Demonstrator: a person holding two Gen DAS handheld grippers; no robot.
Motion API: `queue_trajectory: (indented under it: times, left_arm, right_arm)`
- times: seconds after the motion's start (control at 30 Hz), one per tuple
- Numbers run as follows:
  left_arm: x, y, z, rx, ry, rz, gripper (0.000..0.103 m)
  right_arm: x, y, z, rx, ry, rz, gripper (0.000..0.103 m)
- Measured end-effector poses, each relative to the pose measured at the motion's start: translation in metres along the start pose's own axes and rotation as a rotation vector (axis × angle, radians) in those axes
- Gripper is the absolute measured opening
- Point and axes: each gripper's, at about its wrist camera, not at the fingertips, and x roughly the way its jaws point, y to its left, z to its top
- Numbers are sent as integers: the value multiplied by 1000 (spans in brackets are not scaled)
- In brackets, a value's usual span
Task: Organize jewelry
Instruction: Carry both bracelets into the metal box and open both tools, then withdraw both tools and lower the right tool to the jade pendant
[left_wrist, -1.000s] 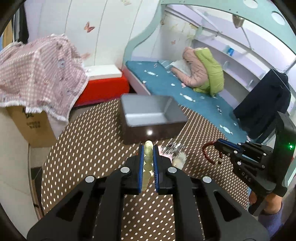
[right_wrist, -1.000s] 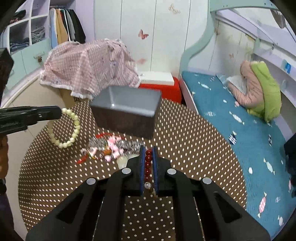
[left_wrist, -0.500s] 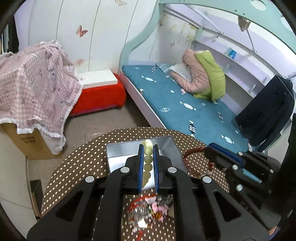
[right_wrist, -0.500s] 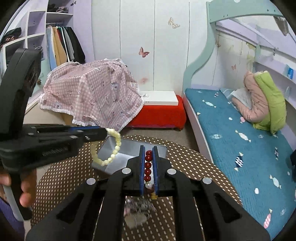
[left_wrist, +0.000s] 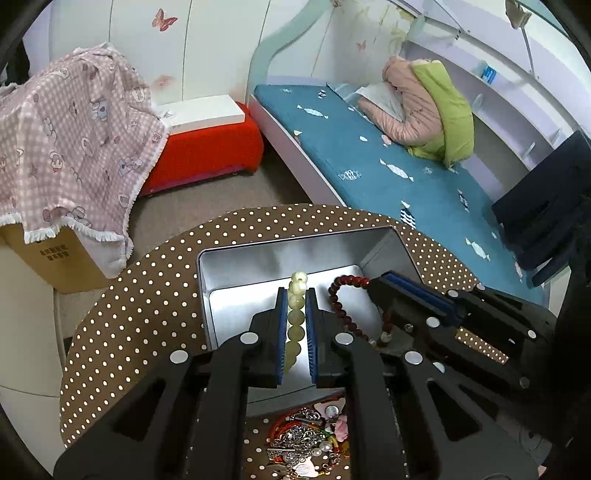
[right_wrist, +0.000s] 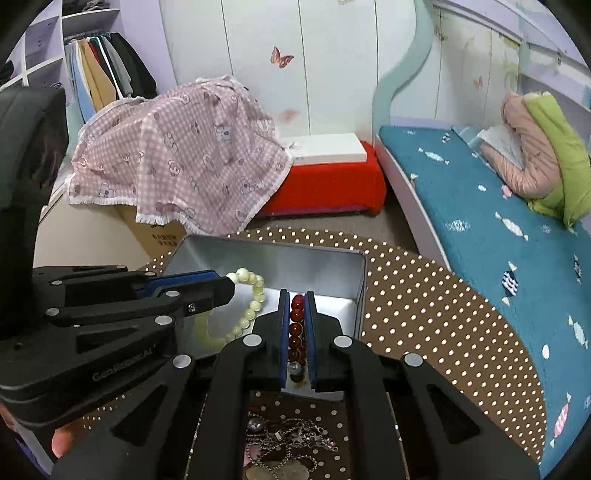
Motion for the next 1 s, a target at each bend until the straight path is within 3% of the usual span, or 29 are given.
queue_trajectory:
  times: [0.13,0.37,0.53,0.6,0.67,0.9,1.0]
  left_arm:
    - [1,-8,-1,23,-3,5,11]
    - [-5,-2,-4,-3,-24,22,45]
    - [-12,-2,-5,-5,-30,14,52]
    - [-19,-3,-7,-8,-41,-1,53]
    - [-29,-5,-10,-5,-59,-6,53]
    - [-82,-3,-35,15,-173,21,62]
    - [-102,-1,-59,31,-225,69,69]
  right_arm:
    - [3,1,-4,-5,12,0,7]
    - [-2,-7,-7,16,17,1,7]
    - [-5,-7,-10,15,16,6,9]
    - [-8,-6,-12,12,5,8,11]
    - [-14,-7,-11,16,-8,8,26]
    - [-60,-9,-21,-11,-90,-11,37]
    - [-74,-5,-34,-43,-106,-21,42]
